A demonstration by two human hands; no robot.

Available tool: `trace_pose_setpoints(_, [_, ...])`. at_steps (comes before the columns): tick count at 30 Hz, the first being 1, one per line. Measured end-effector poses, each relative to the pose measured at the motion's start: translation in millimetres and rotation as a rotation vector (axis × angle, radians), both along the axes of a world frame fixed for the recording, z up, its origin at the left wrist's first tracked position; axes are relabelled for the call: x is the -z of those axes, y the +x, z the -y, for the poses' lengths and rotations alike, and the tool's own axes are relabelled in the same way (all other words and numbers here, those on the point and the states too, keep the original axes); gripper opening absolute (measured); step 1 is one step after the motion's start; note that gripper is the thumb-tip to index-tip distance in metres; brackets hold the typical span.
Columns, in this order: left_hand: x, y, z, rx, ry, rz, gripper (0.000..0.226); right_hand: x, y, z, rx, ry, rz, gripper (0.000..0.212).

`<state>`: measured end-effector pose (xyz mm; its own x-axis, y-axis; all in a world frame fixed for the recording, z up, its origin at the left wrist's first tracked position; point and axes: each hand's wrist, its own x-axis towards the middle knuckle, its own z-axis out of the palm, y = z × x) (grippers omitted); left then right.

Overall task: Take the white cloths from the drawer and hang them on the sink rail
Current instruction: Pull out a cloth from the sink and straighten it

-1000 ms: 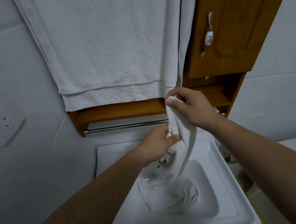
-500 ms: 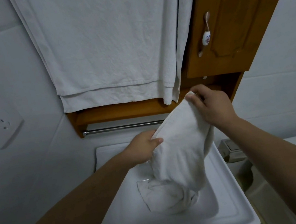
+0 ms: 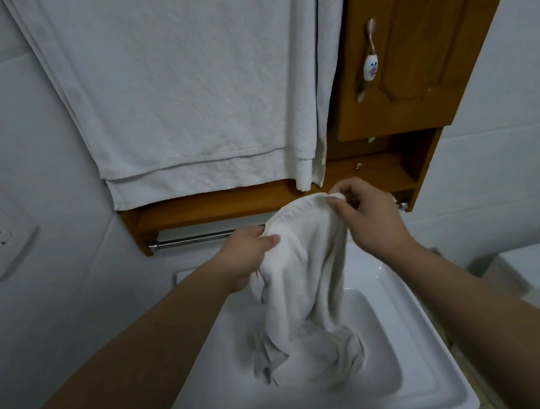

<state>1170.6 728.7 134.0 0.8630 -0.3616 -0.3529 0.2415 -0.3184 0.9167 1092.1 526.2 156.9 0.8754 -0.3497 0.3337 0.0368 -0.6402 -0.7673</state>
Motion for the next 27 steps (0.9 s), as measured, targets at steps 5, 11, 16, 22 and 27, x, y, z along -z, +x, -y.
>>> trace_pose_setpoints(5, [-7, 1, 8, -0.201, -0.135, -0.215, 0.033, 4, -3, -35, -0.028, -0.154, 0.089, 0.006])
trace_pose_setpoints(11, [-10, 4, 14, -0.333, -0.133, -0.251, 0.018, 16, -14, -64, -0.240, -0.425, 0.110, 0.014])
trace_pose_setpoints(16, [-12, 4, 14, -0.351, -0.135, -0.268, 0.025, 36, -16, -65, -0.332, -0.511, 0.010, 0.017])
trace_pose_setpoints(22, [-11, 0, 12, -0.310, -0.127, -0.280, 0.023, 47, -15, -65, -0.374, -0.585, -0.041, 0.033])
trace_pose_setpoints(27, [-11, -3, 11, -0.235, -0.086, -0.213, 0.013, 47, -13, -66, -0.293, -0.500, -0.084, 0.028])
